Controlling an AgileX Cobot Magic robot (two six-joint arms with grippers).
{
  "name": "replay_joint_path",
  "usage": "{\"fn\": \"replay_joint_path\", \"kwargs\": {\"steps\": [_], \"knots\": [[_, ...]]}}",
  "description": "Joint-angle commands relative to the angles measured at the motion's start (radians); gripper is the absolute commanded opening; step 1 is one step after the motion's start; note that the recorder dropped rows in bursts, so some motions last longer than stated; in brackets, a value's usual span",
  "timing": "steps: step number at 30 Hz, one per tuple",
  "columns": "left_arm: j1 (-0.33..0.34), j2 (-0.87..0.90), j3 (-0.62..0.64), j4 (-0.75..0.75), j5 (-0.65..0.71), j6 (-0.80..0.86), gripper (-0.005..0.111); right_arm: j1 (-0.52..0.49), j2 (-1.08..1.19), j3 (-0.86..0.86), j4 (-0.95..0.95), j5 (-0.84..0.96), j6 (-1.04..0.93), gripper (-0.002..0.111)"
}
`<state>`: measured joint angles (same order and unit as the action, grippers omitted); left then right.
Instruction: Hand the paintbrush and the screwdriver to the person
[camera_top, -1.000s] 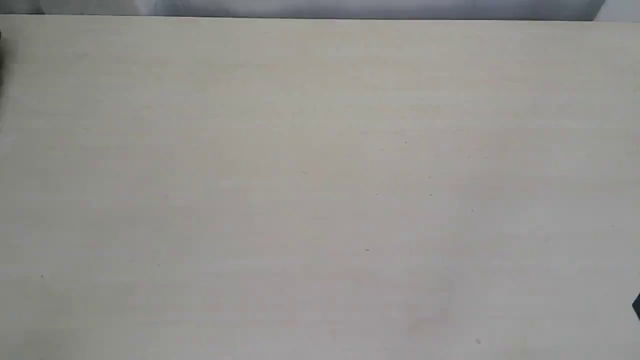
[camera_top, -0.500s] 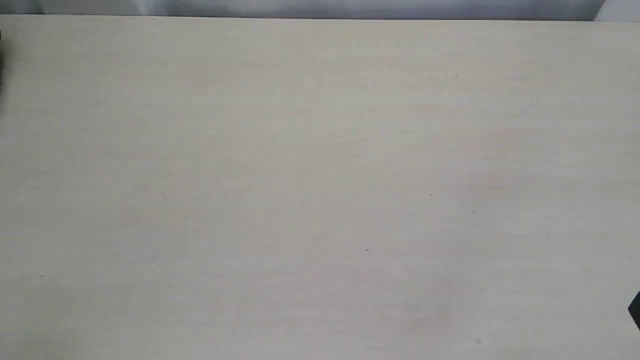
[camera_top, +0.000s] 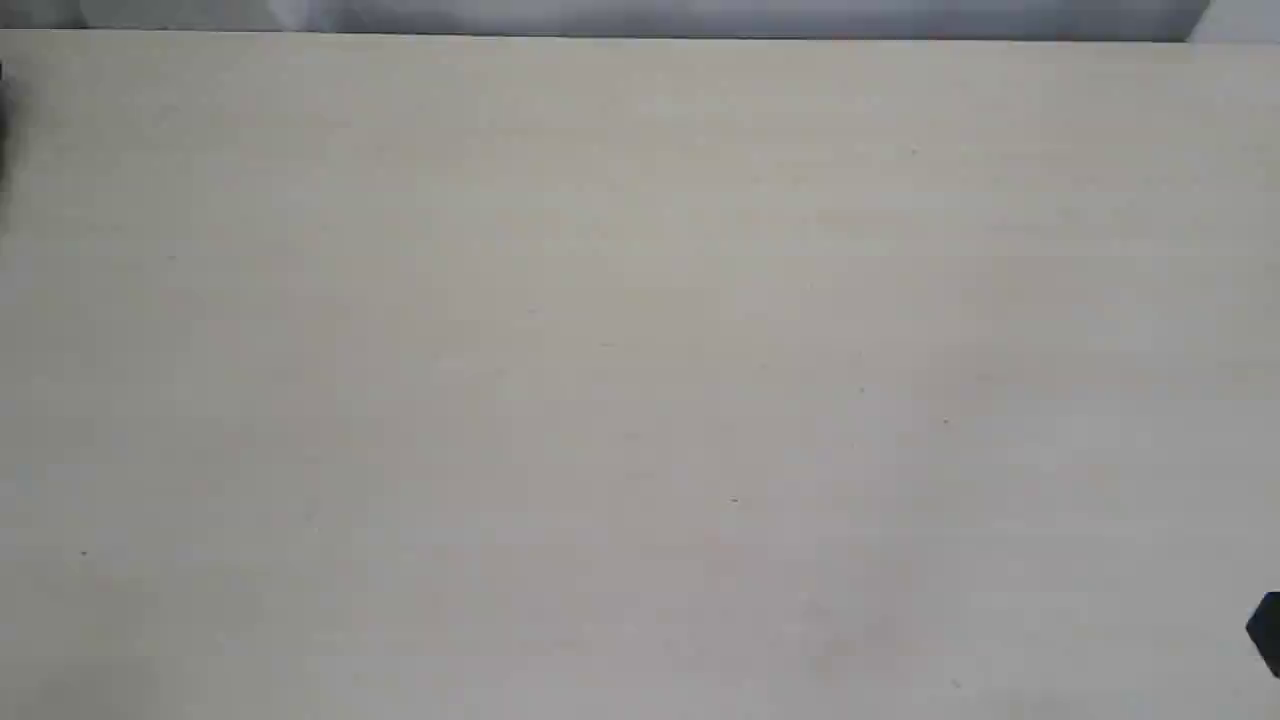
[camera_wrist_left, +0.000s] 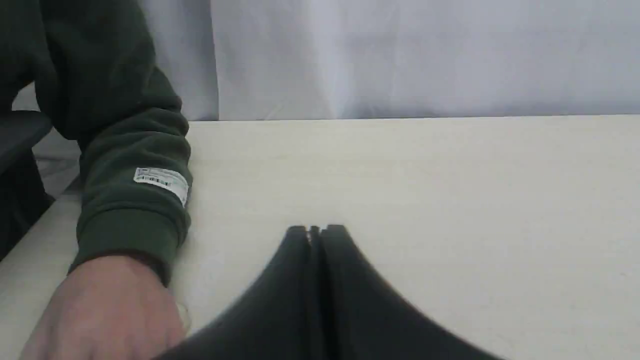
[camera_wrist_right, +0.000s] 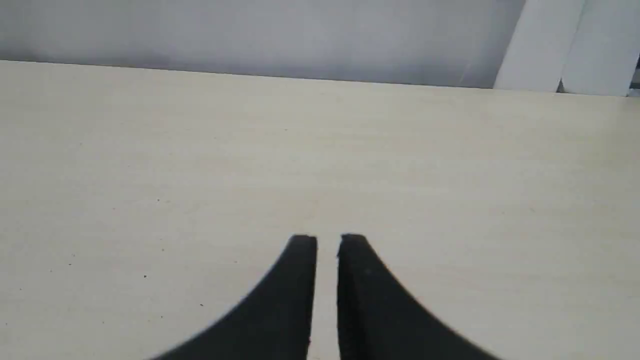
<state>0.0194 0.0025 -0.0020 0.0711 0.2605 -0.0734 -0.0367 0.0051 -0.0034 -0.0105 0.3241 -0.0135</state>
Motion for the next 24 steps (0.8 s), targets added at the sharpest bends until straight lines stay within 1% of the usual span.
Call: {"fn": "replay_joint_path", "kwargs": {"steps": [1, 24], "knots": [[-0.008, -0.002, 0.002, -0.002, -0.012, -0.002, 0.0, 0.002, -0.005, 0.003, -0.008, 0.003, 0.001, 0.01], [-0.008, -0.002, 0.002, -0.004, -0.012, -0.002, 0.0, -0.018, -0.005, 0.003, -0.005, 0.007, 0.004, 0.01]]}}
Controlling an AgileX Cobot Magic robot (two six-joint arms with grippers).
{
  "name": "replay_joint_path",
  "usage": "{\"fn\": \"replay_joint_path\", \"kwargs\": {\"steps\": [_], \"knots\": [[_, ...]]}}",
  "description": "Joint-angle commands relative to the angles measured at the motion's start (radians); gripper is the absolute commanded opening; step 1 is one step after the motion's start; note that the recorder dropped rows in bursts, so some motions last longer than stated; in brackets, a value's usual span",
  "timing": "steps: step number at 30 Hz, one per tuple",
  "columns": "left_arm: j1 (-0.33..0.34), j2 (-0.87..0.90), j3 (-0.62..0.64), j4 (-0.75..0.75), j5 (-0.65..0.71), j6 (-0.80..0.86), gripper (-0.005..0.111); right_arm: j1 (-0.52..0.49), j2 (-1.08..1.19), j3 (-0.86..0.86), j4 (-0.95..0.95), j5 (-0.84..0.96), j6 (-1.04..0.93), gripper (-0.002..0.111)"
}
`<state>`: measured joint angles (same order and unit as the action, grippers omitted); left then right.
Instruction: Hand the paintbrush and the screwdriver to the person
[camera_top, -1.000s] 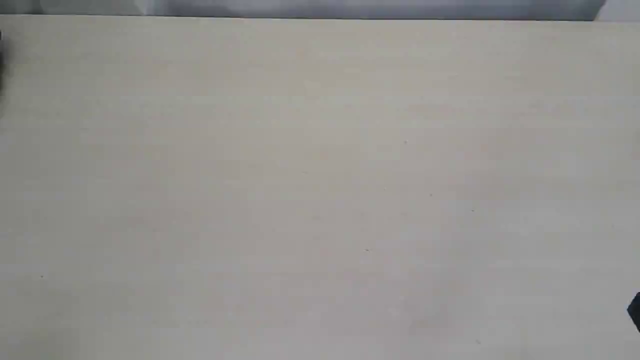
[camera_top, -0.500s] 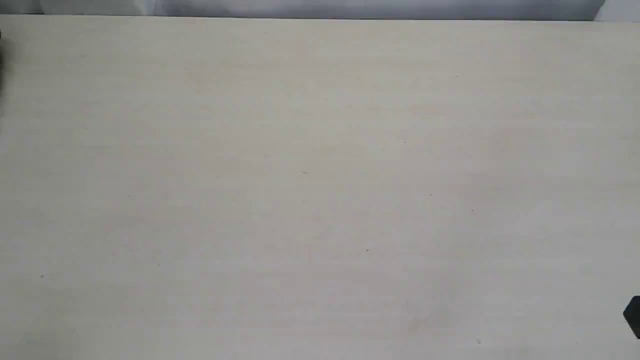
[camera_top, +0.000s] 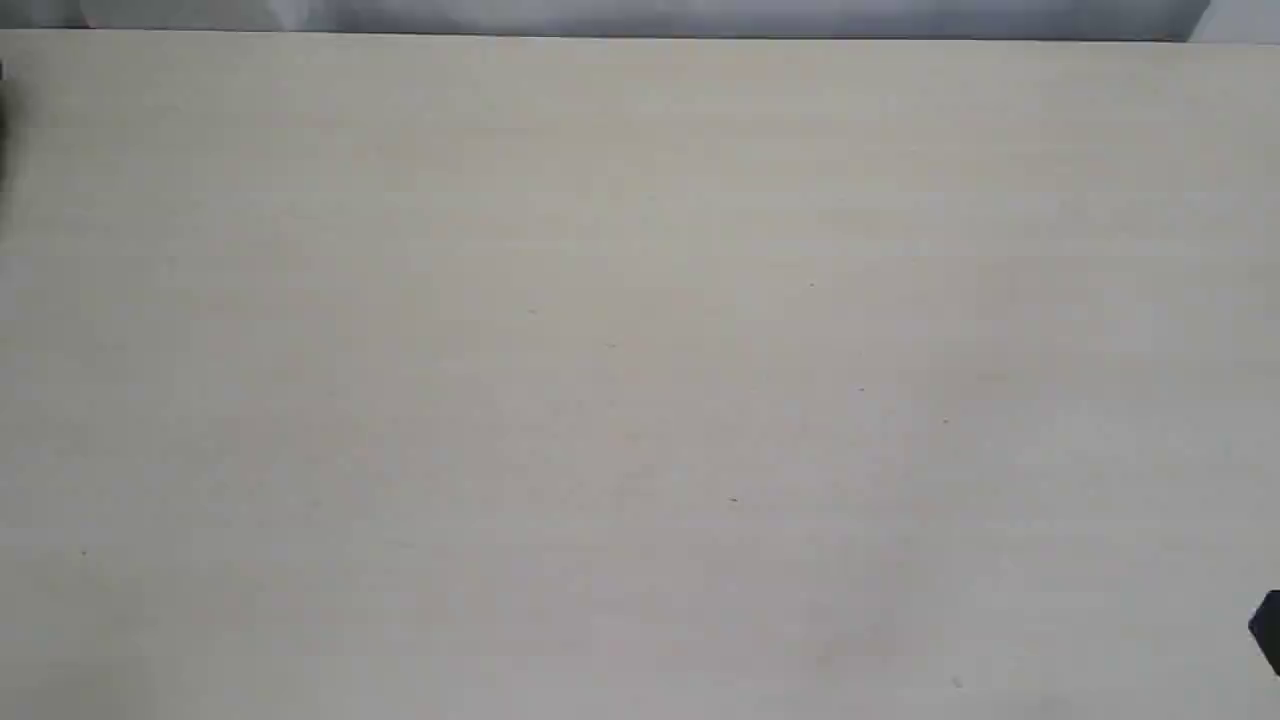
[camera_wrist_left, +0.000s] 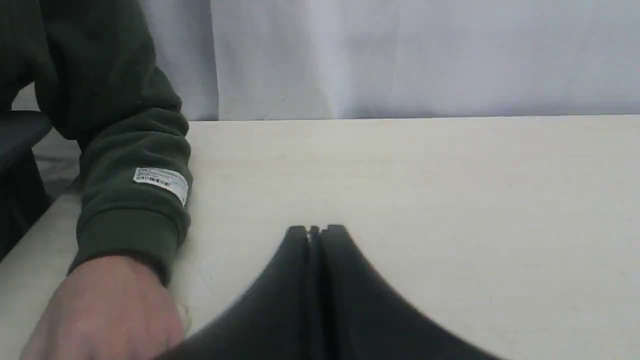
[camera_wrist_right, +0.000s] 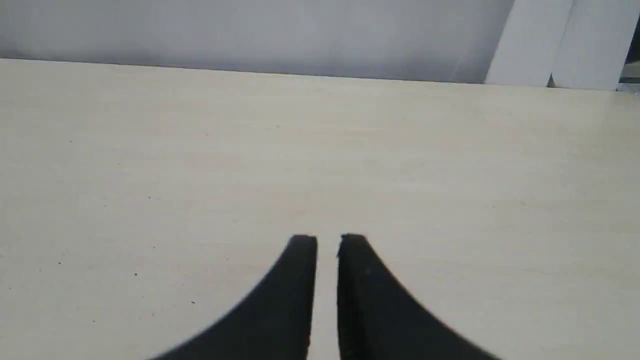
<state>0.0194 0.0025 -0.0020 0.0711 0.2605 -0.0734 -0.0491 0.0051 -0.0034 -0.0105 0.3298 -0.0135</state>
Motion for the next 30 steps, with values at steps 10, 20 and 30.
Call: {"fn": "replay_joint_path", "kwargs": {"steps": [10, 20, 30], "knots": [[-0.008, -0.002, 0.002, -0.004, -0.008, -0.002, 0.0, -0.006, -0.005, 0.003, -0.005, 0.001, 0.004, 0.01], [-0.008, -0.002, 0.002, -0.004, -0.008, -0.002, 0.0, -0.006, -0.005, 0.003, -0.005, 0.001, 0.004, 0.01], [-0.008, -0.002, 0.002, -0.004, -0.008, -0.002, 0.0, -0.006, -0.005, 0.003, -0.005, 0.001, 0.004, 0.01]]}}
